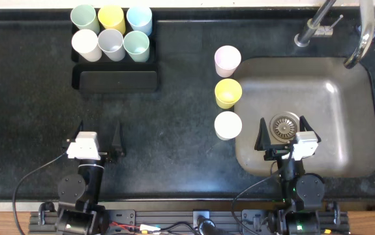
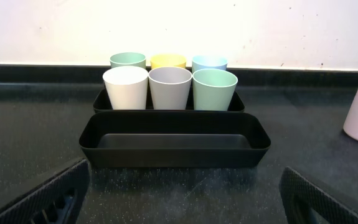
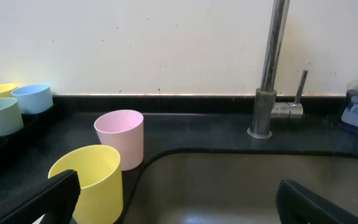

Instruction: Store Cups

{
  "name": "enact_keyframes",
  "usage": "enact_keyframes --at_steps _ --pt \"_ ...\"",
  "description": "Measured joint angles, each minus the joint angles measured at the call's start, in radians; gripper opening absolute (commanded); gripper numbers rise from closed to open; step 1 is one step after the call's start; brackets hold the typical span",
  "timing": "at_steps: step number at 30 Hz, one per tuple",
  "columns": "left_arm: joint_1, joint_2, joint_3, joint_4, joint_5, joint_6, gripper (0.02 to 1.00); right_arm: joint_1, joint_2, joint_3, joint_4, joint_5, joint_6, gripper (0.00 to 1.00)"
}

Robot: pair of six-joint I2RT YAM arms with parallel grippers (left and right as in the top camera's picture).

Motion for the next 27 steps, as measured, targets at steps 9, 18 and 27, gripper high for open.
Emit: enact_keyframes --at_steps 9,18,27 --pt "0.054 0.0 0.0 0.0 0.004 0.0 0.998 0.0 0.0 0.0 0.0 0.0 0.0 0.996" --pt "0.054 0.0 0.0 0.0 0.004 0.0 0.998 0.0 0.0 0.0 0.0 0.0 0.001 0.998" --pt "0.054 0.0 0.0 0.0 0.004 0.0 0.998 0.0 0.0 0.0 0.0 0.0 0.0 0.996"
